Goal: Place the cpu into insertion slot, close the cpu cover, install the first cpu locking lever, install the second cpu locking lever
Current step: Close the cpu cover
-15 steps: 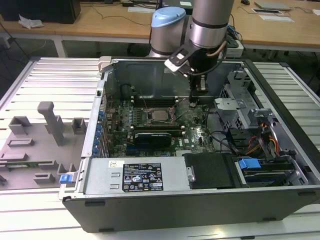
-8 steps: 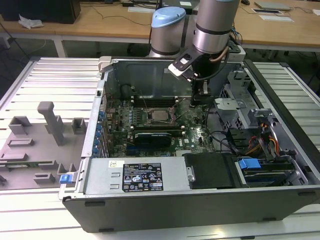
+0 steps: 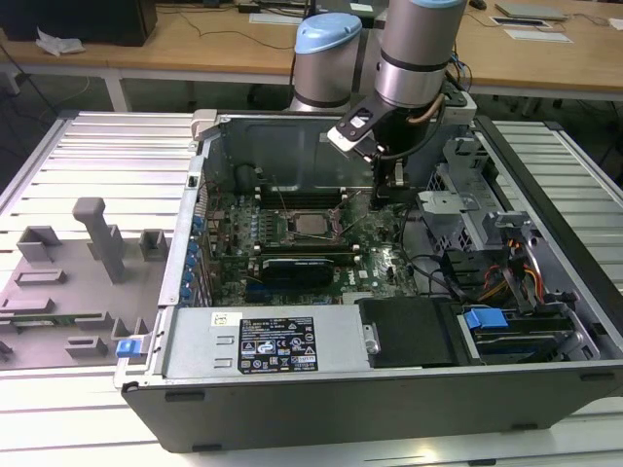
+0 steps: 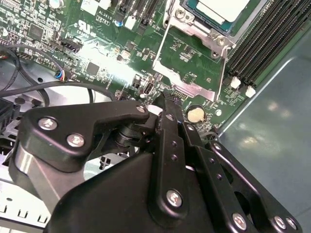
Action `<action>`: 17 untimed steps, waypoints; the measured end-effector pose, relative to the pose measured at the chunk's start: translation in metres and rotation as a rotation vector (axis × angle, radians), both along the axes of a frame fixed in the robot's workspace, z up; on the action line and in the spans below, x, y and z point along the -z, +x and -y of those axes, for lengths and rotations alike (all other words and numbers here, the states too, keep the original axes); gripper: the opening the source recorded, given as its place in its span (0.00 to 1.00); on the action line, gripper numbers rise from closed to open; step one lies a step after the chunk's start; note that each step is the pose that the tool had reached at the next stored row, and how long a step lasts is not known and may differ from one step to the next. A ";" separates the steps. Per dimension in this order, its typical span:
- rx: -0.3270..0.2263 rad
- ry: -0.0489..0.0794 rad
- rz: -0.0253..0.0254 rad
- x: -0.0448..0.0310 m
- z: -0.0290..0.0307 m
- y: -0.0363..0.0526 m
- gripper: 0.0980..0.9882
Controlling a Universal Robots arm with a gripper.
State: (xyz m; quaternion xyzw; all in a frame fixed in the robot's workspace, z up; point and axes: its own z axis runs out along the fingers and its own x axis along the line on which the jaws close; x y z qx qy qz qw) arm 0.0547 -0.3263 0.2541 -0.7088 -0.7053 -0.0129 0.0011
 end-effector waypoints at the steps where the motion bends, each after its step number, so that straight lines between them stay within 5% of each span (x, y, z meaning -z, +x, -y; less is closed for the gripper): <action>1: 0.000 0.000 0.0000 0.0000 0.0000 -0.0001 0.01; 17: 0.000 0.000 -0.0001 0.0070 -0.0033 -0.0044 0.01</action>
